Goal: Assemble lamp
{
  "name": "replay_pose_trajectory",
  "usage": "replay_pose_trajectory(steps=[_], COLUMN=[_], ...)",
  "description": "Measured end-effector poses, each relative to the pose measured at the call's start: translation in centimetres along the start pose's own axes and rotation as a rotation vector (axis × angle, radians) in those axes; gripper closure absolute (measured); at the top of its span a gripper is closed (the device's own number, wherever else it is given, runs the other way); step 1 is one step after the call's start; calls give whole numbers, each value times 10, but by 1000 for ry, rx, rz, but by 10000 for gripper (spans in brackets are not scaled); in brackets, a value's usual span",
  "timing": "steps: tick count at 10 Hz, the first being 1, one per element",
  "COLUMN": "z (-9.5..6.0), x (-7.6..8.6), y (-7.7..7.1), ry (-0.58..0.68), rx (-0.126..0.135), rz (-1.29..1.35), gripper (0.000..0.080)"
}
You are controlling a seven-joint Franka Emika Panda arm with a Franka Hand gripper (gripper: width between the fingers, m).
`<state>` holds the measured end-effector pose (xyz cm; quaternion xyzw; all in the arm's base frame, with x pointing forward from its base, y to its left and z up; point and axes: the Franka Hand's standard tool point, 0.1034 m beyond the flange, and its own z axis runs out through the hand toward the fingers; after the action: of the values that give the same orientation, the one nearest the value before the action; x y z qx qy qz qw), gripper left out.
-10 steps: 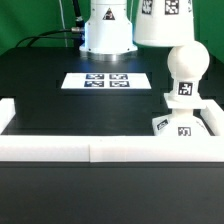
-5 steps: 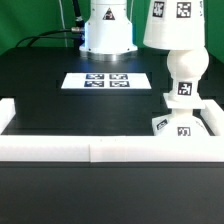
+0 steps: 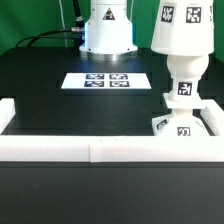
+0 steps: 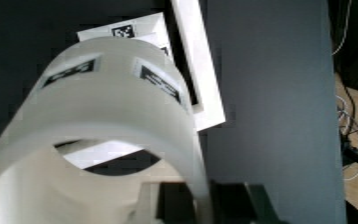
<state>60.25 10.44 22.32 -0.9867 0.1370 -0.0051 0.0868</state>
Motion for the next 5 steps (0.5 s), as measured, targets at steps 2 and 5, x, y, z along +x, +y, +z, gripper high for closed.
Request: replay_pose_trajectory(steps=[2, 5], z=[12, 31], x=[-2, -1], y=[-3, 0], ry=[-7, -12], rx=[-6, -17], rz=[-5, -4], gripper=[754, 754])
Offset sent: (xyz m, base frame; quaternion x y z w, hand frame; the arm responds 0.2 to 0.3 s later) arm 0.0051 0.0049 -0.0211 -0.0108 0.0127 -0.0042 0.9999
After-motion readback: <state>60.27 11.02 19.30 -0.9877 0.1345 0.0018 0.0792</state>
